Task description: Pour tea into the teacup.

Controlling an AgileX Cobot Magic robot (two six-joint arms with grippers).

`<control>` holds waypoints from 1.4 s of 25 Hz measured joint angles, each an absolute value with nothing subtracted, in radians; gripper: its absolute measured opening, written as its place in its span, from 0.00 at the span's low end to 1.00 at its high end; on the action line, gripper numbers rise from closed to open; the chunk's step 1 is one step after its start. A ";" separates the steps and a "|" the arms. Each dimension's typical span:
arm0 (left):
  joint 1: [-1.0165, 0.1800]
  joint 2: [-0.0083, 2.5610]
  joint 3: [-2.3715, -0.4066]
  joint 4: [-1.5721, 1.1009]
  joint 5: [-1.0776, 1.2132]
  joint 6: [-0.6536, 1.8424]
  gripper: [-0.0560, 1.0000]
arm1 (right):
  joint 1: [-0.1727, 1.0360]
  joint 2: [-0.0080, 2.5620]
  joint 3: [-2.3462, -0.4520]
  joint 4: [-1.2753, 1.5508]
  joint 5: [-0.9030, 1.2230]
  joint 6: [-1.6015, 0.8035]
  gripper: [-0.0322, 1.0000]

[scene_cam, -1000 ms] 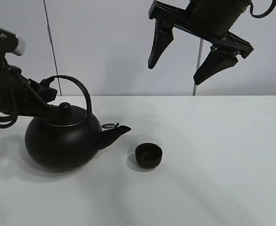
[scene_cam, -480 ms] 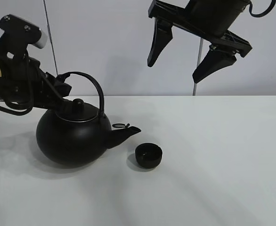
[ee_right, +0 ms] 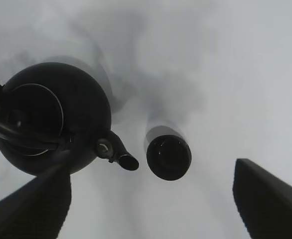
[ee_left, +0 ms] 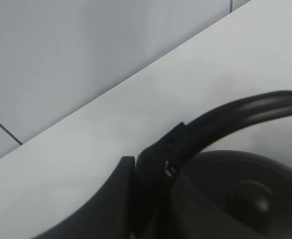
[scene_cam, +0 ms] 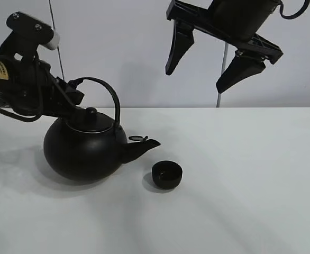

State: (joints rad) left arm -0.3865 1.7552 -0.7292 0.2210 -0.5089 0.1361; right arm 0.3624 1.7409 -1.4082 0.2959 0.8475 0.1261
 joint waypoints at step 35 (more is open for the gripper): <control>-0.443 1.757 -0.817 0.221 -0.361 0.179 0.16 | 0.362 1.741 -1.429 0.303 0.850 0.091 0.62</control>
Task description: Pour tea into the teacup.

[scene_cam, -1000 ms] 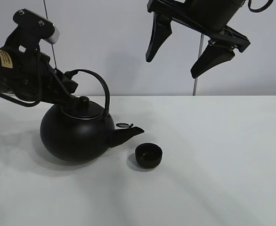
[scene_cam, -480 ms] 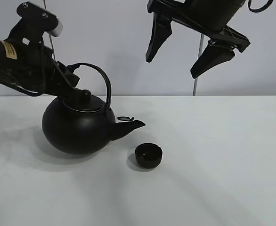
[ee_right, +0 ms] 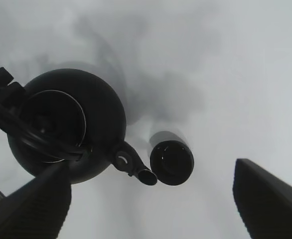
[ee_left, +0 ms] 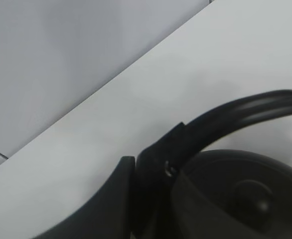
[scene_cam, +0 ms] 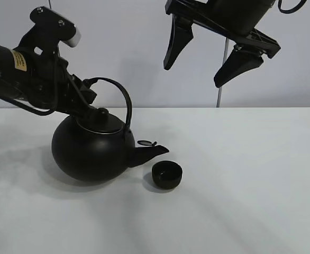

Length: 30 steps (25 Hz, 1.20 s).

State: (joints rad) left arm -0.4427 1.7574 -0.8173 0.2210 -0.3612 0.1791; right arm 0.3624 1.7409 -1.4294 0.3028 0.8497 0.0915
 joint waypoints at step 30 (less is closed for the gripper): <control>-0.443 1.772 -0.875 0.220 -0.287 0.229 0.16 | 0.362 1.741 -1.429 0.304 0.858 0.085 0.62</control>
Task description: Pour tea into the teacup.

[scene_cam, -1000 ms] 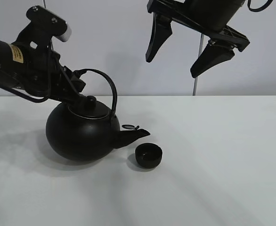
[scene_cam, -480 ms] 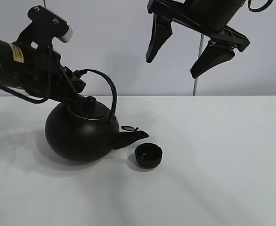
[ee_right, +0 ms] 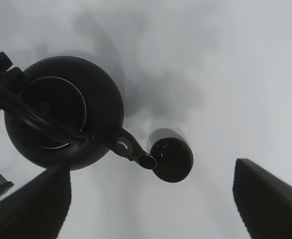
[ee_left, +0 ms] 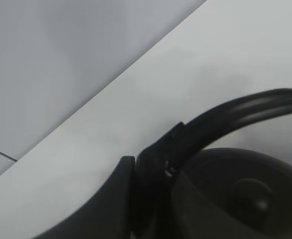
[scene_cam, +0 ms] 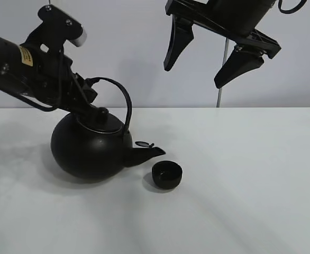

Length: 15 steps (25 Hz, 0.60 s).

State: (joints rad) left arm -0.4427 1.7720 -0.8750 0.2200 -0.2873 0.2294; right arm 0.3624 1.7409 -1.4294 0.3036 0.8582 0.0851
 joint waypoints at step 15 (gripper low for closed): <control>-0.457 1.783 -0.887 0.220 -0.276 0.280 0.16 | 0.362 1.741 -1.429 0.304 0.866 0.082 0.62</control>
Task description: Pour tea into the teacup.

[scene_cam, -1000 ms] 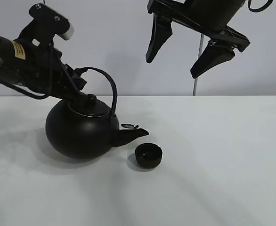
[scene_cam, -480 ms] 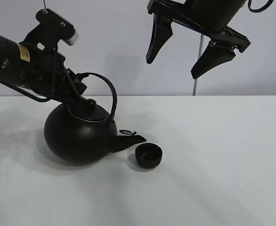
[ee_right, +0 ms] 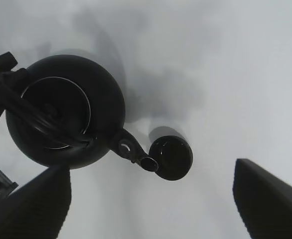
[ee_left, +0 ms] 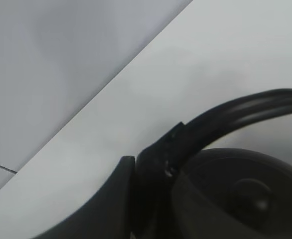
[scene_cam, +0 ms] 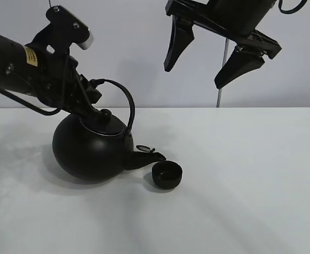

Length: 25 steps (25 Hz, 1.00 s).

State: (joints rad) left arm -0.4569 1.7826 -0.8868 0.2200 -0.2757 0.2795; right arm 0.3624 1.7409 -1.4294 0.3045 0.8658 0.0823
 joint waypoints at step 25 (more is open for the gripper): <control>-0.471 1.783 -0.887 0.214 -0.276 0.334 0.16 | 0.362 1.741 -1.429 0.310 0.868 0.082 0.62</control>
State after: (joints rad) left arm -0.4709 1.7826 -0.8868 0.2138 -0.2757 0.3339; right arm 0.3624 1.7409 -1.4294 0.3099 0.8679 0.0823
